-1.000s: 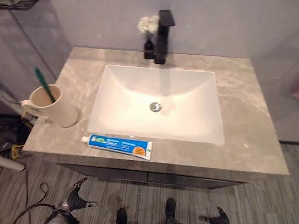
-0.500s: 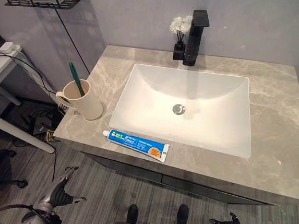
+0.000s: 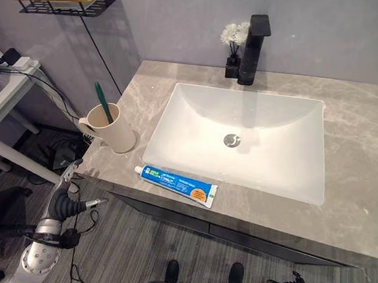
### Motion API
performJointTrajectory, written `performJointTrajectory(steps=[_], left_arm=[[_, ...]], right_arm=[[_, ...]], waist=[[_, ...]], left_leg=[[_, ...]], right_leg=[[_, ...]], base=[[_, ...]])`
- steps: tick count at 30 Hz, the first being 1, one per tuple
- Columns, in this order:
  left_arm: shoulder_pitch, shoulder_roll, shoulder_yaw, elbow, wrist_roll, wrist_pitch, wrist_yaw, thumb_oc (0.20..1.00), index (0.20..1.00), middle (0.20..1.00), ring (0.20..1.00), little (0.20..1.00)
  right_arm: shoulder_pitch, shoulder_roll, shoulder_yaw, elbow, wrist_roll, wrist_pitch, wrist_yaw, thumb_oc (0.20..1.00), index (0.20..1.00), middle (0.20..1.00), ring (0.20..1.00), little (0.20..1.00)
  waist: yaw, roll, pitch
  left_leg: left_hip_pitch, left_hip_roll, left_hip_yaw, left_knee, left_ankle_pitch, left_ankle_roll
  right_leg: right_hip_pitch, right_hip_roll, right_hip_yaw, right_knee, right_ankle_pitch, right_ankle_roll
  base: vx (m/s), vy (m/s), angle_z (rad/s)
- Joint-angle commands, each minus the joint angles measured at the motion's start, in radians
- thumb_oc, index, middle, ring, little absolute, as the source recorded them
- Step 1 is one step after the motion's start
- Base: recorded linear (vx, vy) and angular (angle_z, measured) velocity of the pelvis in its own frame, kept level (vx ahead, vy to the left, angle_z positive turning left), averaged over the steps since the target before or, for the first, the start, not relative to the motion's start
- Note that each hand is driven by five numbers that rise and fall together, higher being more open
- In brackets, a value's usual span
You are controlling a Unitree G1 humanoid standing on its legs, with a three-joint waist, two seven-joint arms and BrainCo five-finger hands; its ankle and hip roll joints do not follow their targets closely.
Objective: Put brush and paste in cup on sink, flatten towel.
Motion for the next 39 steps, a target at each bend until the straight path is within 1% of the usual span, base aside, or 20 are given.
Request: performJointTrajectory(steps=[1, 7, 11, 12, 14, 15, 18, 21, 24, 25, 29, 35, 37, 38, 39], left_arm=[[-0.049, 0.040, 0.052, -0.063, -0.062, -0.048, -0.032, 1.000, 1.000, 1.000, 1.000, 1.000], [-0.090, 0.065, 0.049, -0.093, -0.096, -0.053, -0.090, 1.000, 1.000, 1.000, 1.000, 1.000], [-0.103, 0.091, 0.039, -0.106, -0.104, -0.051, -0.125, 1.000, 1.000, 1.000, 1.000, 1.000], [-0.105, 0.112, 0.038, -0.113, -0.101, -0.050, -0.141, 1.000, 1.000, 1.000, 1.000, 1.000], [-0.096, 0.193, 0.066, -0.136, -0.118, -0.053, -0.186, 1.000, 1.000, 1.000, 1.000, 1.000], [-0.093, 0.194, 0.069, -0.137, -0.119, -0.053, -0.187, 1.000, 1.000, 1.000, 1.000, 1.000], [-0.076, 0.248, 0.109, -0.145, -0.133, -0.051, -0.212, 1.000, 1.000, 1.000, 1.000, 1.000], [-0.066, 0.272, 0.133, -0.148, -0.155, -0.051, -0.237, 1.000, 1.000, 1.000, 1.000, 1.000], [-0.057, 0.294, 0.147, -0.147, -0.180, -0.048, -0.267, 1.000, 1.000, 1.000, 1.000, 1.000], [-0.047, 0.315, 0.157, -0.148, -0.185, -0.046, -0.283, 1.000, 1.000, 1.000, 1.000, 1.000], [-0.033, 0.343, 0.166, -0.148, -0.182, -0.045, -0.299, 1.000, 1.000, 1.000, 1.000, 1.000], [-0.043, 0.359, 0.122, -0.124, -0.160, -0.049, -0.309, 1.000, 1.000, 1.000, 1.000, 1.000], [-0.060, 0.358, 0.079, -0.105, -0.140, -0.048, -0.303, 1.000, 1.000, 1.000, 1.000, 1.000], [-0.064, 0.357, 0.076, -0.103, -0.139, -0.049, -0.302, 1.000, 1.000, 1.000, 1.000, 1.000], [-0.074, 0.358, 0.045, -0.086, -0.123, -0.048, -0.300, 1.000, 1.000, 1.000, 1.000, 1.000]], right_arm=[[-0.053, 0.014, -0.006, 0.031, 0.023, 0.014, -0.010, 1.000, 1.000, 1.000, 1.000, 1.000], [-0.048, 0.017, -0.040, 0.051, 0.058, 0.015, 0.003, 1.000, 1.000, 1.000, 1.000, 1.000], [-0.041, 0.016, -0.049, 0.055, 0.063, 0.014, 0.011, 1.000, 1.000, 1.000, 1.000, 1.000], [-0.039, 0.014, -0.053, 0.054, 0.067, 0.012, 0.015, 1.000, 1.000, 1.000, 1.000, 1.000], [-0.026, 0.013, -0.064, 0.059, 0.062, 0.013, 0.026, 1.000, 1.000, 1.000, 1.000, 1.000], [-0.026, 0.014, -0.063, 0.059, 0.062, 0.012, 0.027, 1.000, 1.000, 1.000, 1.000, 1.000], [-0.013, 0.017, -0.074, 0.063, 0.063, 0.014, 0.035, 1.000, 1.000, 1.000, 1.000, 1.000], [-0.007, 0.018, -0.080, 0.064, 0.059, 0.014, 0.042, 1.000, 1.000, 1.000, 1.000, 1.000], [-0.003, 0.017, -0.082, 0.062, 0.056, 0.016, 0.053, 1.000, 1.000, 1.000, 1.000, 1.000], [-0.003, 0.015, -0.081, 0.060, 0.050, 0.017, 0.058, 1.000, 1.000, 1.000, 1.000, 1.000], [-0.001, 0.016, -0.079, 0.060, 0.042, 0.016, 0.064, 1.000, 1.000, 1.000, 1.000, 1.000], [-0.012, 0.014, -0.068, 0.059, 0.021, 0.014, 0.063, 1.000, 1.000, 1.000, 1.000, 1.000], [-0.023, 0.008, -0.062, 0.050, 0.013, 0.011, 0.054, 1.000, 1.000, 1.000, 1.000, 1.000], [-0.022, 0.008, -0.063, 0.050, 0.012, 0.011, 0.054, 1.000, 1.000, 1.000, 1.000, 1.000], [-0.025, 0.006, -0.066, 0.045, 0.018, 0.007, 0.049, 1.000, 1.000, 1.000, 1.000, 1.000]], waist=[[-0.022, -0.037, 0.004], [-0.046, -0.030, -0.007], [-0.059, -0.028, -0.010], [-0.066, -0.026, -0.010], [-0.073, -0.023, -0.016], [-0.073, -0.025, -0.016], [-0.076, -0.023, -0.019], [-0.080, -0.022, -0.021], [-0.080, -0.022, -0.021], [-0.079, -0.022, -0.022], [-0.079, -0.023, -0.021], [-0.080, -0.018, -0.012], [-0.085, -0.017, -0.001], [-0.084, -0.016, -0.001], [-0.090, -0.016, 0.005]], left_leg=[[-0.010, 0.023, 0.073, 0.005, 0.025, -0.026], [0.006, 0.016, 0.105, 0.005, 0.007, -0.020], [0.010, 0.013, 0.117, 0.005, 0.002, -0.017], [0.010, 0.012, 0.121, 0.005, 0.000, -0.017], [0.013, 0.008, 0.131, 0.005, -0.004, -0.015], [0.014, 0.008, 0.131, 0.005, -0.005, -0.015], [0.017, 0.005, 0.133, 0.005, -0.007, -0.015], [0.017, 0.001, 0.134, 0.005, -0.009, -0.014], [0.016, -0.002, 0.136, 0.005, -0.010, -0.012], [0.016, -0.003, 0.136, 0.005, -0.011, -0.010], [0.019, -0.006, 0.138, 0.005, -0.012, -0.009], [0.013, -0.018, 0.135, 0.005, -0.012, -0.004], [0.005, -0.027, 0.138, 0.005, -0.011, 0.000], [0.005, -0.027, 0.138, 0.005, -0.011, 0.000], [0.002, -0.031, 0.142, 0.005, -0.011, 0.003]], right_leg=[[0.045, -0.070, 0.083, 0.008, -0.038, 0.087], [0.030, -0.074, 0.124, 0.008, -0.028, 0.093], [0.021, -0.076, 0.138, 0.008, -0.021, 0.097], [0.017, -0.077, 0.145, 0.008, -0.019, 0.098], [0.012, -0.080, 0.155, 0.008, -0.013, 0.101], [0.012, -0.080, 0.156, 0.008, -0.013, 0.101], [0.012, -0.084, 0.157, 0.008, -0.010, 0.104], [0.011, -0.086, 0.157, 0.008, -0.007, 0.106], [0.007, -0.088, 0.157, 0.008, -0.005, 0.108], [0.006, -0.090, 0.159, 0.008, -0.003, 0.108], [0.007, -0.093, 0.161, 0.008, -0.002, 0.110], [0.003, -0.106, 0.159, 0.008, 0.004, 0.115], [-0.010, -0.113, 0.164, 0.008, 0.015, 0.117], [-0.011, -0.113, 0.164, 0.008, 0.015, 0.117], [-0.017, -0.116, 0.168, 0.008, 0.021, 0.119]], base=[[0.03, 0.053, -0.23], [0.02, 0.044, -0.26], [0.01, 0.037, -0.13], [0.01, 0.036, -0.18], [0.01, 0.052, -0.12], [0.01, 0.035, -0.07], [0.01, 0.023, -0.08], [0.00, 0.006, -0.01], [0.00, 0.000, 0.00], [0.00, 0.000, 0.00], [0.00, 0.000, 0.00], [-0.01, 0.011, 0.00], [-0.03, 0.034, 0.01], [-0.03, 0.039, -0.01], [-0.02, 0.027, -0.07]])
